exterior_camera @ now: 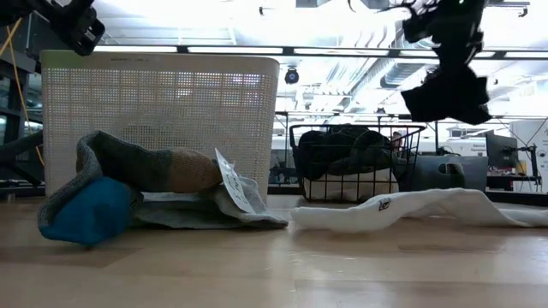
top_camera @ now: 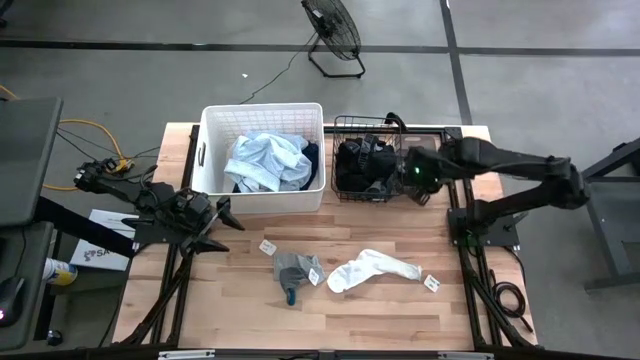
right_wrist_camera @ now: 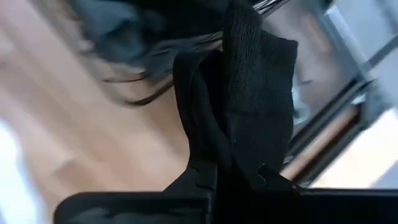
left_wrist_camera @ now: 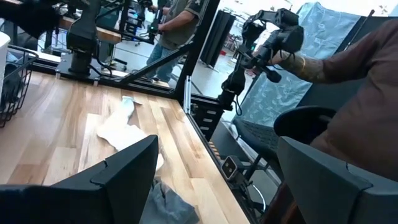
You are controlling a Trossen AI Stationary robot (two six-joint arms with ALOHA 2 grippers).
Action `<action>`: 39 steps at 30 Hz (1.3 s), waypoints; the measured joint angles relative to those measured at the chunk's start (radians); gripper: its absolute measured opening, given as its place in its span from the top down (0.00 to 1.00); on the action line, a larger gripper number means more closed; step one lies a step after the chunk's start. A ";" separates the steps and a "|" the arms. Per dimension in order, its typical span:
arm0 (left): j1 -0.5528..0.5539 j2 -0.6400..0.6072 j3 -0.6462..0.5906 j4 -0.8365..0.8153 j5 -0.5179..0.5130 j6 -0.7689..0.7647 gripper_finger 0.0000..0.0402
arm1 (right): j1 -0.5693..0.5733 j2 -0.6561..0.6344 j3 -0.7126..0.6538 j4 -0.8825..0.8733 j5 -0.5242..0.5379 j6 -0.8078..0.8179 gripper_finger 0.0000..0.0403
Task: Pick & Place Cloths
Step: Put the black sock into the black bin
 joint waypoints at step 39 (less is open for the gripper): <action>0.000 0.000 0.000 -0.005 -0.002 -0.001 0.19 | -0.628 0.401 -0.001 0.207 -0.205 -1.002 0.99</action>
